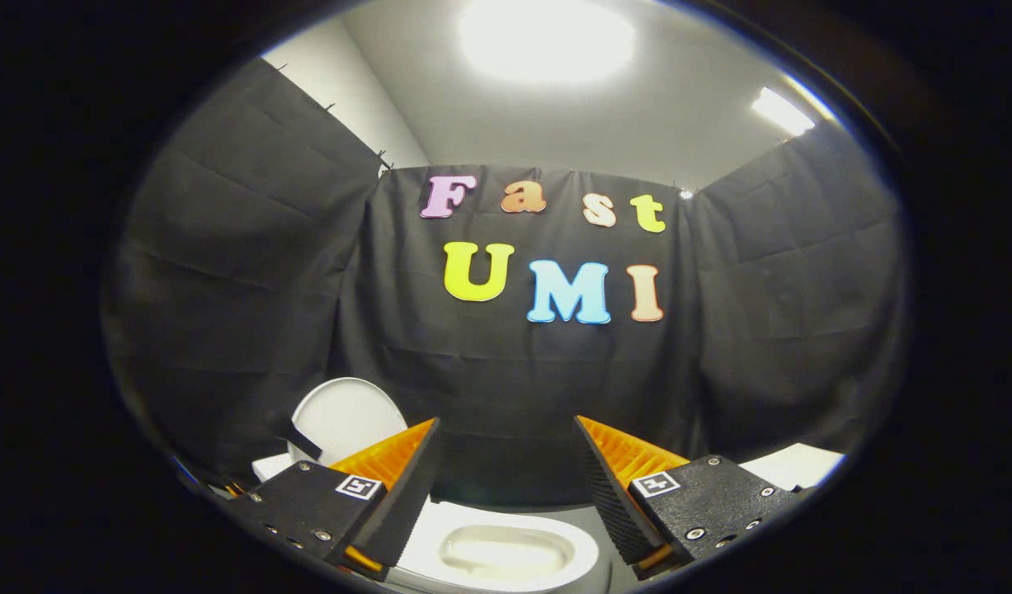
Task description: Open the toilet lid.
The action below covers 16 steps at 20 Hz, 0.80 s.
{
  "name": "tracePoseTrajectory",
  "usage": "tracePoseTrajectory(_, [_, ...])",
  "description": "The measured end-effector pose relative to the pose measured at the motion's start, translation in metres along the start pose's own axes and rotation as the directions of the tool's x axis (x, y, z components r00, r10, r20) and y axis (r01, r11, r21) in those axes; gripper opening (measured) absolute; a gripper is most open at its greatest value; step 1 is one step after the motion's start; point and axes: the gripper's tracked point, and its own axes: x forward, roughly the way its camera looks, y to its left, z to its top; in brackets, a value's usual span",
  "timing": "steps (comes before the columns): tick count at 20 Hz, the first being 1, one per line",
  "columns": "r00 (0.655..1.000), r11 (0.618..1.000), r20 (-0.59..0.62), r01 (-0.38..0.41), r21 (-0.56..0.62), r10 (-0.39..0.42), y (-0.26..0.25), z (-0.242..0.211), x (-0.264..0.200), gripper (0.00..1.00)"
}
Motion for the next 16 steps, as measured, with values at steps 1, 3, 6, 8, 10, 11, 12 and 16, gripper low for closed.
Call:
tracePoseTrajectory(1, [1.000, 0.999, 0.002, 0.021, -0.038, -0.021, -0.015, 0.000, -0.005, 0.95])
tracePoseTrajectory(3, [0.998, 0.994, 0.012, 0.061, -0.096, -0.060, -0.039, 0.002, -0.014, 0.94])
tracePoseTrajectory(6, [0.995, 0.988, 0.018, 0.102, -0.117, -0.101, -0.067, 0.004, -0.024, 0.95])
tracePoseTrajectory(8, [0.994, 0.985, -0.003, 0.112, -0.131, -0.113, -0.082, 0.005, -0.032, 0.95])
tracePoseTrajectory(10, [0.993, 0.985, -0.002, 0.114, -0.130, -0.116, -0.092, 0.014, -0.043, 0.95])
tracePoseTrajectory(11, [0.994, 0.986, 0.012, 0.110, -0.126, -0.109, -0.094, 0.023, -0.049, 0.95])
tracePoseTrajectory(12, [0.995, 0.988, 0.030, 0.094, -0.123, -0.091, -0.090, 0.031, -0.054, 0.95])
tracePoseTrajectory(16, [0.995, 0.992, 0.059, 0.080, -0.096, -0.074, -0.102, 0.044, -0.073, 0.94])
